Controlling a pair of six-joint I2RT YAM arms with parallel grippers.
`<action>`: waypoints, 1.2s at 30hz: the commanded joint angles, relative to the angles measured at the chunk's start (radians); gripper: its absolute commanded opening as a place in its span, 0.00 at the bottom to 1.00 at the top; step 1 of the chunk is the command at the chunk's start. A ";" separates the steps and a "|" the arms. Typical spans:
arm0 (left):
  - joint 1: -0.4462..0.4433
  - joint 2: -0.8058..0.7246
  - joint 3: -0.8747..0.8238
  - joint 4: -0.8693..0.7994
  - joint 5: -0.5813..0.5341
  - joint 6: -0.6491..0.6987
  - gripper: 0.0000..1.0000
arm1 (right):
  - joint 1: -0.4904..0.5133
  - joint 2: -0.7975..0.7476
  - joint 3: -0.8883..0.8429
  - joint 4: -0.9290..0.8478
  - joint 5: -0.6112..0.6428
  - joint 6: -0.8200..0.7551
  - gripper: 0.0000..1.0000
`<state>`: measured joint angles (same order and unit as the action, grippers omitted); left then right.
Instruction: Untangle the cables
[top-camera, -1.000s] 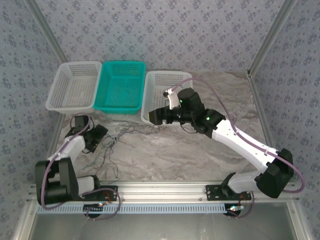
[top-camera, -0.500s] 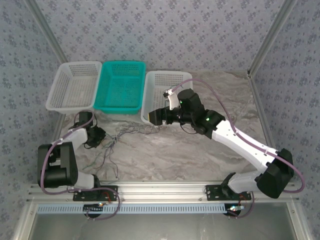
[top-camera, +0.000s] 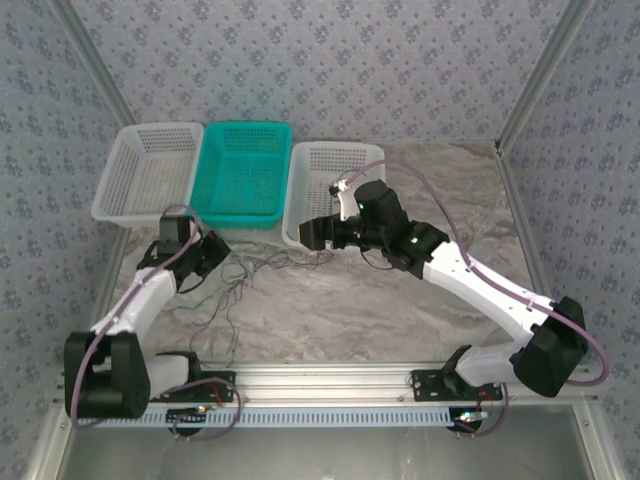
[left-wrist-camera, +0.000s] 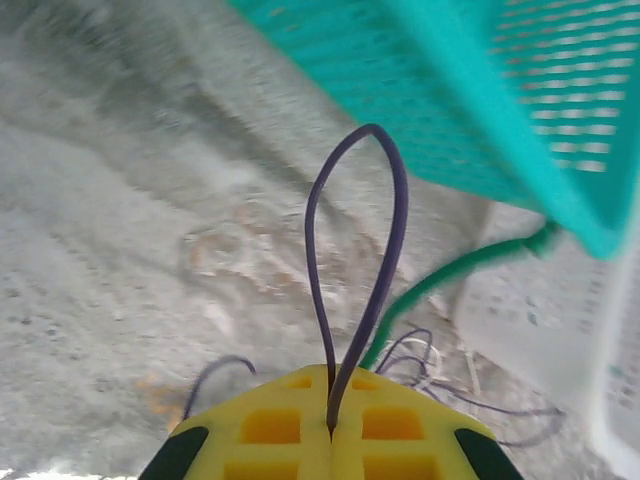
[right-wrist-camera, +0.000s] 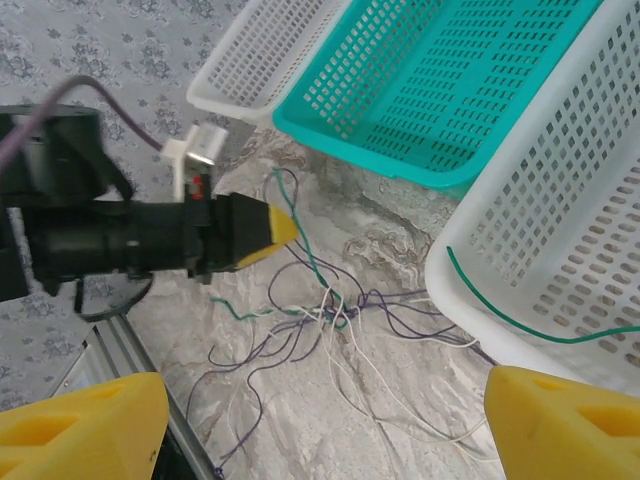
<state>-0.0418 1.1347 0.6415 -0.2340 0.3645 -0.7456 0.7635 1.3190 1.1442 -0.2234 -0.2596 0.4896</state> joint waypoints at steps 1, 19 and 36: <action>-0.011 -0.117 0.038 -0.020 0.064 0.052 0.00 | -0.007 -0.026 -0.023 0.037 0.023 0.020 0.85; -0.200 -0.319 0.045 0.127 0.168 0.159 0.00 | 0.129 0.223 -0.152 0.723 -0.031 -0.178 0.52; -0.253 -0.334 0.052 0.059 -0.017 0.157 0.00 | 0.162 0.418 -0.114 0.846 -0.104 -0.245 0.00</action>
<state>-0.2901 0.8207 0.6632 -0.1368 0.4183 -0.6090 0.9211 1.7432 1.0046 0.5926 -0.3504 0.2581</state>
